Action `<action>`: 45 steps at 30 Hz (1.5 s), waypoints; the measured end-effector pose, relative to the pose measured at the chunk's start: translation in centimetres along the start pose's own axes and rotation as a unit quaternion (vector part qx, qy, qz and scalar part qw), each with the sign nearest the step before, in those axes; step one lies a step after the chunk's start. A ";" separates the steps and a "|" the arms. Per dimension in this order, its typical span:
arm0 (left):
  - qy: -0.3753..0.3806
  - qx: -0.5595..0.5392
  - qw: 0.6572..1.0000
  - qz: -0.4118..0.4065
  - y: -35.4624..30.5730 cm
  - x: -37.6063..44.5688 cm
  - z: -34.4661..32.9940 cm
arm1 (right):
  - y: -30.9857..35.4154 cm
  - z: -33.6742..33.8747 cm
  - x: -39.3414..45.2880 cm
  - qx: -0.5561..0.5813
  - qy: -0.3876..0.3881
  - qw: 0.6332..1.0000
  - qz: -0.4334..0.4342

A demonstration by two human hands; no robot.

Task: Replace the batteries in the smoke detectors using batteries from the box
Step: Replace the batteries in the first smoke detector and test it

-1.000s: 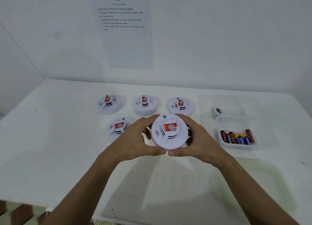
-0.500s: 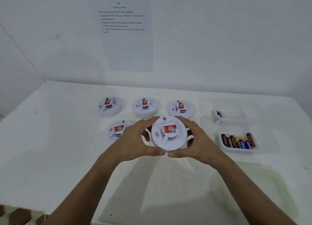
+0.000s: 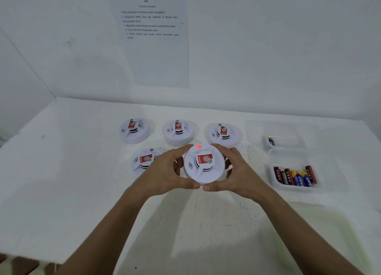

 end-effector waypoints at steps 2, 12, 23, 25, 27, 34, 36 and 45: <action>-0.001 -0.002 1.000 0.004 0.5 0.2 -0.1 | -0.6 -0.6 0.6 -0.004 0.001 1.000 0.003; -0.009 -0.003 1.000 0.026 2.3 0.9 -0.5 | -2.8 -2.7 2.4 -0.034 -0.019 0.999 -0.022; -0.017 0.031 0.997 0.073 3.3 1.3 -0.8 | -2.5 -3.0 2.4 -0.080 -0.013 0.996 -0.036; -0.026 0.029 0.996 0.080 3.8 1.3 -0.7 | -2.3 -3.0 2.4 -0.092 -0.015 0.995 -0.037; -0.033 0.032 0.995 0.090 4.4 1.1 -0.7 | -1.8 -2.9 2.3 -0.113 -0.014 0.993 -0.037; -0.083 0.034 0.989 0.115 3.3 -0.8 1.8 | 1.1 -3.1 2.9 -0.162 -0.006 0.986 -0.036; -0.115 0.041 0.988 0.097 2.8 -1.7 4.0 | 2.8 -3.7 3.6 -0.163 0.012 0.986 -0.032; -0.057 0.091 0.987 0.119 5.5 -4.3 11.2 | 8.3 -10.4 8.1 -0.169 0.068 0.982 -0.039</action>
Point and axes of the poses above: each hand's wrist, its own x-axis towards the middle knuckle, its own z-axis out of the back of the hand, y = z × x, the point moved 4 cm from there along x, towards the middle knuckle, and after that the axes turned 12 degrees about -x, right-handed, at the moved point
